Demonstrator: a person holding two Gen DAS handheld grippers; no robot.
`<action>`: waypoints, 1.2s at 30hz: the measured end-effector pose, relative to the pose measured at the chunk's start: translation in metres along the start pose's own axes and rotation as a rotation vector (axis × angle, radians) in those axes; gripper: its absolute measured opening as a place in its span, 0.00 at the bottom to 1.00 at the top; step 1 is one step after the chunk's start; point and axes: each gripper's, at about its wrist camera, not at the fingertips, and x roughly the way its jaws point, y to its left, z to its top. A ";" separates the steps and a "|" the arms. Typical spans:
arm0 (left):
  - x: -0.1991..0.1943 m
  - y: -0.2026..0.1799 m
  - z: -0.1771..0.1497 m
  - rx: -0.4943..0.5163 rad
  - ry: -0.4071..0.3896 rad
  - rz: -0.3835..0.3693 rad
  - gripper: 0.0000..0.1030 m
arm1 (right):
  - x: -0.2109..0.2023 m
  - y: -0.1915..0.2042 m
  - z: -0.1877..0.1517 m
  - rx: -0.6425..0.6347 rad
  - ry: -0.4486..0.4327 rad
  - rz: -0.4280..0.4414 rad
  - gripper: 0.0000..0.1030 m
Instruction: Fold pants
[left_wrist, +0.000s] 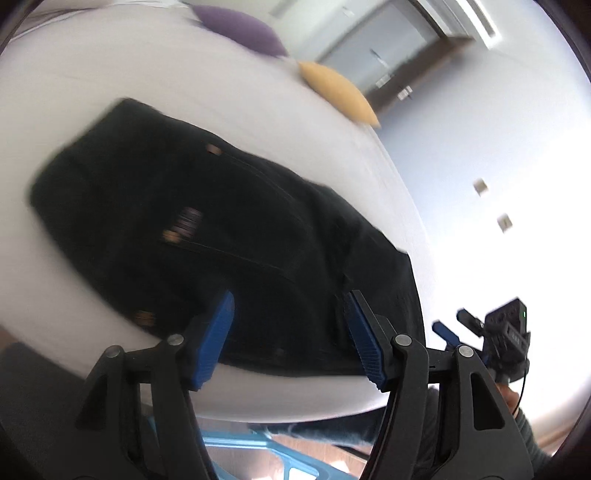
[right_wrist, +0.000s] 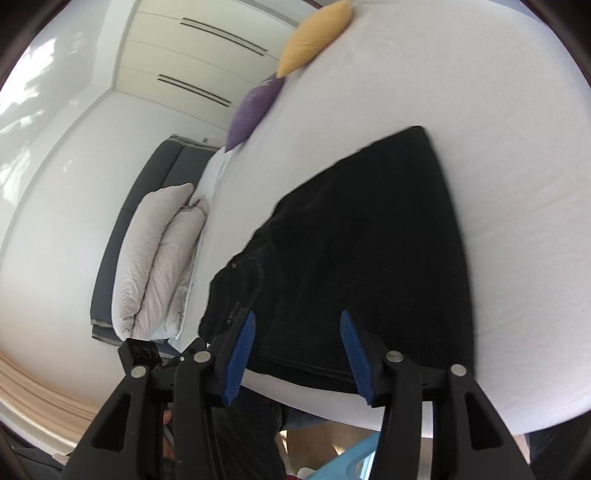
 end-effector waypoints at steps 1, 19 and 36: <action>-0.015 0.018 0.006 -0.056 -0.042 0.022 0.61 | 0.012 0.008 0.003 -0.007 0.009 0.011 0.53; 0.016 0.149 0.050 -0.417 -0.029 0.015 0.71 | 0.099 -0.013 0.007 0.146 0.132 0.133 0.53; 0.047 0.162 0.071 -0.469 -0.022 -0.011 0.18 | 0.110 -0.028 -0.003 0.134 0.170 -0.063 0.23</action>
